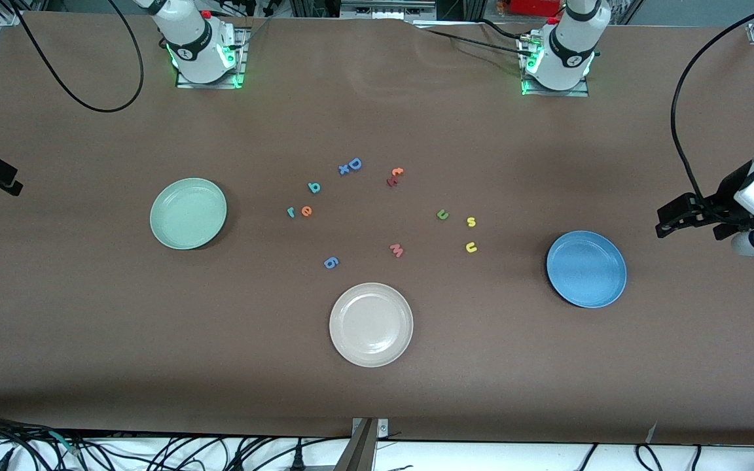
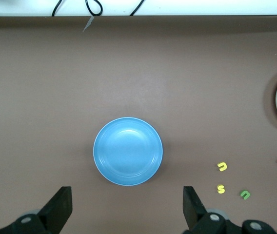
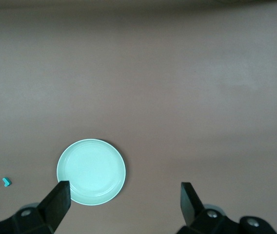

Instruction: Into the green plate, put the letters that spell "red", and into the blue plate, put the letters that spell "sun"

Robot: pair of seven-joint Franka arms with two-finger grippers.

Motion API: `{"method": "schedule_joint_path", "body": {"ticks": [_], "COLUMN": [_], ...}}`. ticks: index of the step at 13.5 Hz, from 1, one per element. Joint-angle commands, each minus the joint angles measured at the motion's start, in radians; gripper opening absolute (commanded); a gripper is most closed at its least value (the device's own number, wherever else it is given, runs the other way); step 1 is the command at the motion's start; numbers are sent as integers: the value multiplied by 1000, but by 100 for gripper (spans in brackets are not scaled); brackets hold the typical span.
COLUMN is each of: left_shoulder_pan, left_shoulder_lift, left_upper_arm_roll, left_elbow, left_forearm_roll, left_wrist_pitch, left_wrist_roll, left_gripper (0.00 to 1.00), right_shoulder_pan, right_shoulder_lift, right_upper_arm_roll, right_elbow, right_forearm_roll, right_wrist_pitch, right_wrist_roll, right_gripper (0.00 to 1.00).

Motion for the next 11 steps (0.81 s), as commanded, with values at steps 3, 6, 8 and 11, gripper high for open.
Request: {"method": "schedule_joint_path", "body": {"ticks": [3, 6, 8, 11], "left_shoulder_pan": [6, 3, 5, 3], "left_shoulder_lift": [-6, -6, -6, -6], "left_upper_arm_roll": [1, 3, 4, 1], "left_elbow": [3, 5, 5, 5], "left_forearm_roll": [-12, -13, -13, -12], "left_wrist_pitch": [-9, -20, -22, -29], "left_wrist_roll": [-7, -5, -5, -5], "left_gripper": [100, 100, 100, 100], "right_shoulder_pan": [4, 4, 4, 4], "right_shoulder_lift": [2, 2, 2, 2], "right_upper_arm_roll": [0, 0, -2, 0], "right_elbow": [15, 15, 9, 4], "right_forearm_roll": [-13, -10, -8, -8], "right_wrist_pitch": [-14, -15, -15, -18], "right_wrist_roll": [1, 1, 1, 2], "right_gripper": [100, 100, 100, 100]}}
